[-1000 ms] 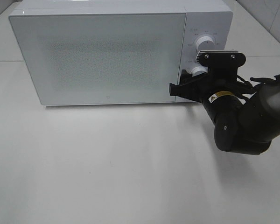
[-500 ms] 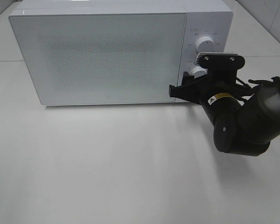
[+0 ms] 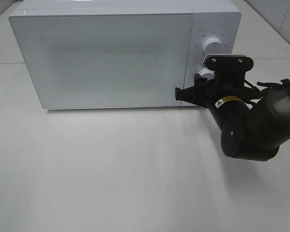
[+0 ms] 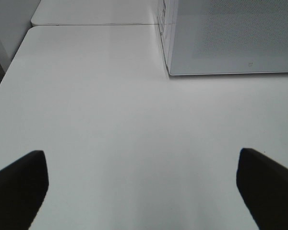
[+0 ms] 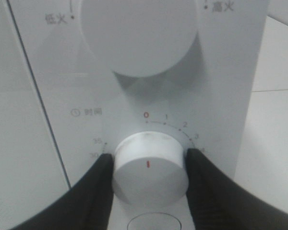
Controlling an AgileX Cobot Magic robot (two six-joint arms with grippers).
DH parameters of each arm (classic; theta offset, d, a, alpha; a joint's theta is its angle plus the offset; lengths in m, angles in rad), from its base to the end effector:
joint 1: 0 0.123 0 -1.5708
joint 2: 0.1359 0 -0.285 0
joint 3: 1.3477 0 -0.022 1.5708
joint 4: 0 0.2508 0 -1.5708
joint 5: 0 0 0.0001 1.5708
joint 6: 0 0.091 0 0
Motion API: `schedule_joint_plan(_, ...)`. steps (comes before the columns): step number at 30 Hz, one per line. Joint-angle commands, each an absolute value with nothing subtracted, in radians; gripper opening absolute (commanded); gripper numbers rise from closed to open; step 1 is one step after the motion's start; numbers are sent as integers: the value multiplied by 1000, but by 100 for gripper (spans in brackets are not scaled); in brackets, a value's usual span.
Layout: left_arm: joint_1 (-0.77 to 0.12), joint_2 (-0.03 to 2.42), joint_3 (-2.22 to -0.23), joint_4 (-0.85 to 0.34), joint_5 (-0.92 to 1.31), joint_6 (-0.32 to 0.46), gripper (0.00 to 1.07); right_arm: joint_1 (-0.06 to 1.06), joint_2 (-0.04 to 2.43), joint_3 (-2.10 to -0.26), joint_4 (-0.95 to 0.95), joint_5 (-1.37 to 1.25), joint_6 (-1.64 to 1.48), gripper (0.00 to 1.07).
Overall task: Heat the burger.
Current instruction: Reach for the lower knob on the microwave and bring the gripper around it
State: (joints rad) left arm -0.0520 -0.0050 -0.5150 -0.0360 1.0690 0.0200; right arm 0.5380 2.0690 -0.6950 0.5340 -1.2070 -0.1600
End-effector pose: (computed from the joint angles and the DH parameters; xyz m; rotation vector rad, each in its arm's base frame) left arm -0.0079 -0.0025 0.2808 0.0754 2.0313 -0.0631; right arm 0.3138 0.1369 0.1073 -0.0460 1.6866 0.0170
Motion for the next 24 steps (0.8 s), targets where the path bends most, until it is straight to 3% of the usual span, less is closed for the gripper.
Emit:
schedule_joint_plan(1, -49, -21, -516, -37, 1072, 14, 101, 533, 2064, -706, 518, -1351, -155, 21)
schedule_joint_plan(4, -49, -21, -516, -37, 1072, 14, 101, 533, 2064, -706, 517, -1351, -155, 16)
schedule_joint_plan(10, -49, -21, -516, -37, 1072, 14, 101, 533, 2064, -706, 509, -1351, -109, 15)
schedule_joint_plan(18, -49, -21, -516, -37, 1072, 14, 101, 533, 2061, -704, 506, -1350, 470, 16)
schedule_joint_plan(20, -49, -21, -516, -37, 1072, 14, 101, 533, 2061, -704, 497, -1341, 905, 16)
schedule_joint_plan(24, -49, -21, -516, -37, 1072, 14, 101, 533, 2061, -704, 478, -1341, 1206, 17)
